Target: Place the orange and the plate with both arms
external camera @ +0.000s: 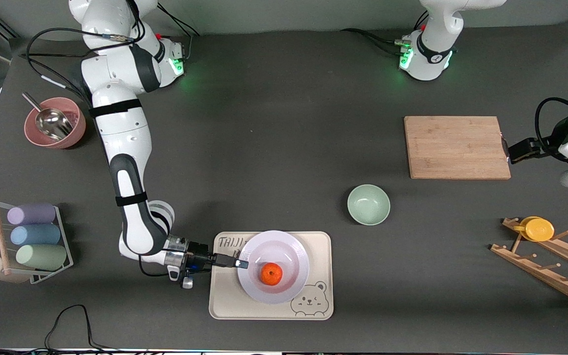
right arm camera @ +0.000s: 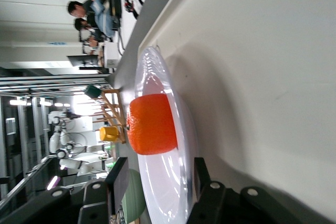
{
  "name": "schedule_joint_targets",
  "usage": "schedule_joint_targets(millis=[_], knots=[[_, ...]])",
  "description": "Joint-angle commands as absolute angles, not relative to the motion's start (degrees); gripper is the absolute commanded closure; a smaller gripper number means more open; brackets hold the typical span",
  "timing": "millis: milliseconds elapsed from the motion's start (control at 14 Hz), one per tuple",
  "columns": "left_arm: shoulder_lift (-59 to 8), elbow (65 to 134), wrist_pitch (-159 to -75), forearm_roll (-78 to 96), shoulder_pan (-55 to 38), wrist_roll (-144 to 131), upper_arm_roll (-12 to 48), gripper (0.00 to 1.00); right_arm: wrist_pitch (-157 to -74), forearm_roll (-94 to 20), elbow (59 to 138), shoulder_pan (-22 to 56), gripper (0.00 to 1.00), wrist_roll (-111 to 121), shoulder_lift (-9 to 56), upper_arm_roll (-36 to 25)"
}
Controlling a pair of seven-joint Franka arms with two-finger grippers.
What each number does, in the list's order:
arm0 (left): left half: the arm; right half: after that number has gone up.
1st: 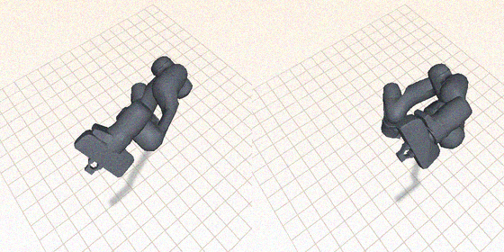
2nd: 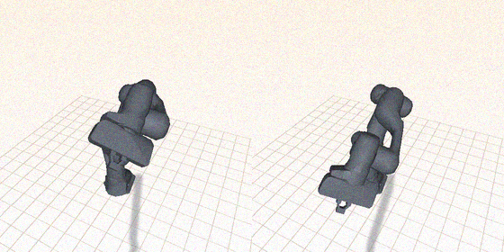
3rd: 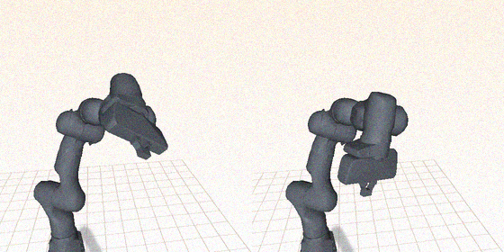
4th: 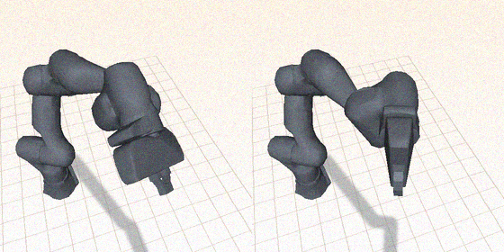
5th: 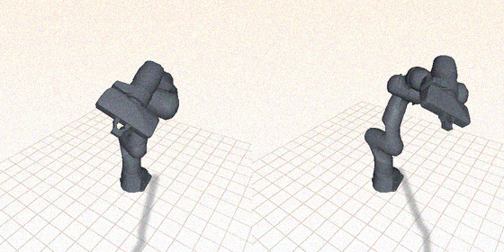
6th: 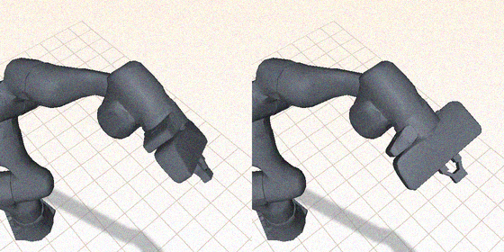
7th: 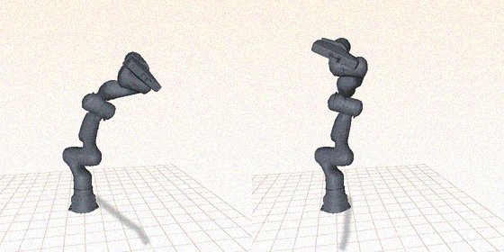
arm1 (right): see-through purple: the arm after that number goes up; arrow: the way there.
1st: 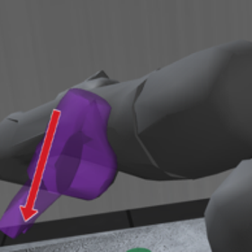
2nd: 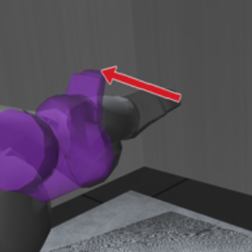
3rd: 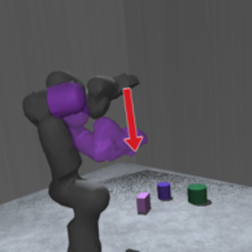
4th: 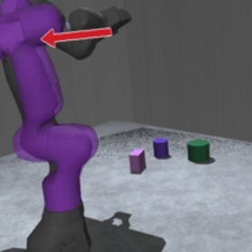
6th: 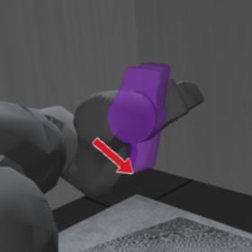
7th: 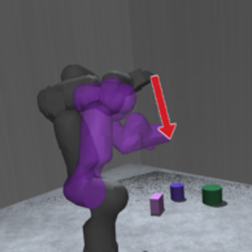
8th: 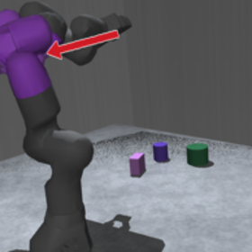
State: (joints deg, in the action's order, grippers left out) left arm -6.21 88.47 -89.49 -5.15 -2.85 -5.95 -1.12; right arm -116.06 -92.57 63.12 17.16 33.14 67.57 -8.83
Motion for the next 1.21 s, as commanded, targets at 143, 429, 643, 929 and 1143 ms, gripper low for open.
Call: schedule_joint_targets(millis=[143, 429, 643, 929, 1143], knots=[[-6.2, 87.7, -88.2, -4.7, -3.1, -6.1, -1.2, 0.00, -114.9, -80.9, 66.5, 14.8, 0.40, 26.3, 61.4, -9.7], [-6.2, 87.6, -88.0, -4.7, -3.1, -6.1, -1.2, 0.00, -107.0, -63.2, 73.1, 12.5, 0.23, 25.8, 52.7, -12.5], [-6.2, 87.6, -87.9, -4.7, -3.0, -6.1, -1.2, 0.00, -103.0, -49.1, 80.7, 12.4, 0.00, 25.8, 41.6, -15.2], [-6.1, 87.6, -87.6, -4.7, -2.9, -6.1, -1.2, 0.00, -101.3, -26.8, 91.9, 11.4, 0.00, 25.5, 23.2, -15.6], [-6.1, 87.6, -87.5, -4.7, -2.9, -6.1, -1.2, 0.00, -96.3, -13.2, 92.2, 11.1, 0.00, 14.1, 14.4, -15.6]])
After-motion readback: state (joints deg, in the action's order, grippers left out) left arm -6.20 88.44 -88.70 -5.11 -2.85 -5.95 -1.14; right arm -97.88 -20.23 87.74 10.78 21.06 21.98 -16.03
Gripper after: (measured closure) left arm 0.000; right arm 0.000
